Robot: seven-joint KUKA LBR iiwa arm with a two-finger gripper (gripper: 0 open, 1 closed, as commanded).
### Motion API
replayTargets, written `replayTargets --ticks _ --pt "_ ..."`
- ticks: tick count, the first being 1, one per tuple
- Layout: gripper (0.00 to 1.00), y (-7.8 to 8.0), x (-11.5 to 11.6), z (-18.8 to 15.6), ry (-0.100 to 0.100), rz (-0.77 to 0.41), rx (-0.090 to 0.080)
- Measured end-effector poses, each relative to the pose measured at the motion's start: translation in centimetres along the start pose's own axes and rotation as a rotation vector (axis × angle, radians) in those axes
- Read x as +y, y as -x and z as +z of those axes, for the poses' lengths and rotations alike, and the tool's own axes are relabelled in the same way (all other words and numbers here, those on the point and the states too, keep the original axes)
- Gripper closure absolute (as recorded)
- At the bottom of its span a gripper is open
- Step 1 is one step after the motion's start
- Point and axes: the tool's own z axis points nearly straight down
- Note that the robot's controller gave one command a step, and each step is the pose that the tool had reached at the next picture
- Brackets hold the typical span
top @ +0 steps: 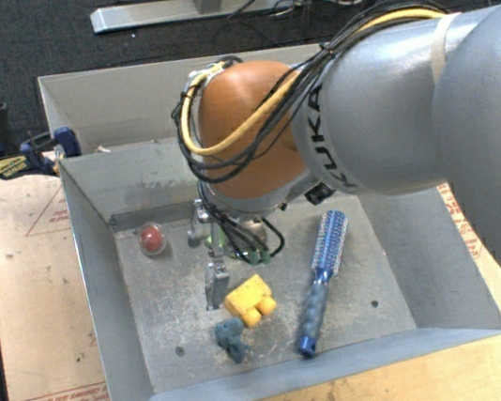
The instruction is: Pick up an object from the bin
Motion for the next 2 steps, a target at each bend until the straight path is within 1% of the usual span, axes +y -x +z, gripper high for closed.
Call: replayTargets --ticks 1,2 --pt "0.0 -2.7 -6.54 10.57 0.005 -0.157 -0.015" --pt "1.0 -2.69 -6.46 10.26 0.004 -0.158 -0.011"
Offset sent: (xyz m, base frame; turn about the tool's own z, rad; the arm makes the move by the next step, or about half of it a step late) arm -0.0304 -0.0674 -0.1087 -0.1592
